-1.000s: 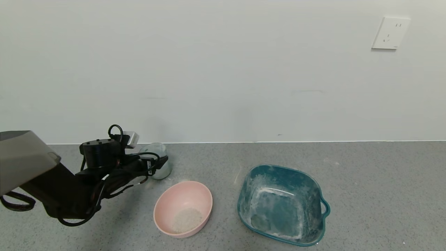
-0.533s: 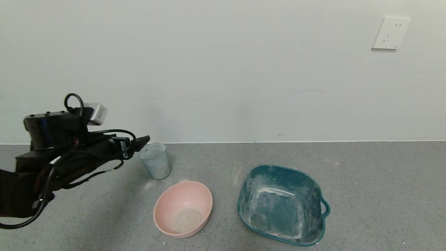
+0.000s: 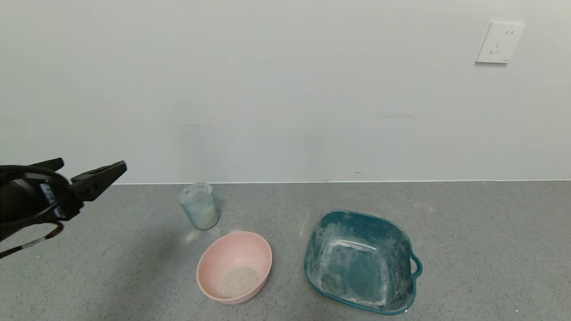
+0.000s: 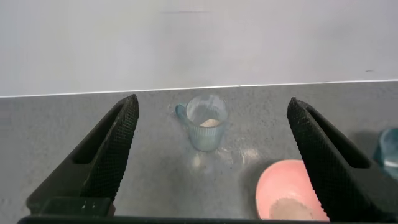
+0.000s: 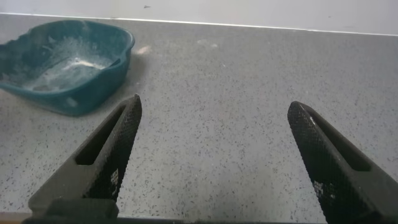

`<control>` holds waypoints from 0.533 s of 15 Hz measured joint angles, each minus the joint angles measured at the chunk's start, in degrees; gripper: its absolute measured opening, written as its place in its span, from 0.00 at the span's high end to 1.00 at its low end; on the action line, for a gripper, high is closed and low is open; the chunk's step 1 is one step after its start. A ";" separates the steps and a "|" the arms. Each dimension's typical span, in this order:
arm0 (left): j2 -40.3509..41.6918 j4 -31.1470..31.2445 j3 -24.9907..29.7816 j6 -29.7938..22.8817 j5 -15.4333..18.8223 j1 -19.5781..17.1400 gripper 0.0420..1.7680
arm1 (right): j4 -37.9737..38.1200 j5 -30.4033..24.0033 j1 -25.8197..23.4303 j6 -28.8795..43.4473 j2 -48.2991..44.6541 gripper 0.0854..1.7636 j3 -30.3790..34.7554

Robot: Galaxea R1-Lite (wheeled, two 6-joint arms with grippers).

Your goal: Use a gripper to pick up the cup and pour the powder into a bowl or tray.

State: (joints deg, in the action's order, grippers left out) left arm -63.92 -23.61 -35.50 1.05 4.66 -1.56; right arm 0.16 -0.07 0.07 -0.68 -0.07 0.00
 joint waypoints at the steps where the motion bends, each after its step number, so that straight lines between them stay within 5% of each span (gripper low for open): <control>1: 4.35 3.19 0.26 -0.01 0.02 -0.11 0.04 | 0.02 0.00 0.00 0.00 0.00 0.03 0.00; 8: 31.37 20.00 4.57 -0.20 0.09 -0.44 0.03 | 0.05 0.00 0.00 0.02 0.00 0.03 0.00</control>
State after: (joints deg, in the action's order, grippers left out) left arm -32.55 -3.61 -30.93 0.85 4.74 -2.00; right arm 0.21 -0.07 0.07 -0.66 -0.07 0.00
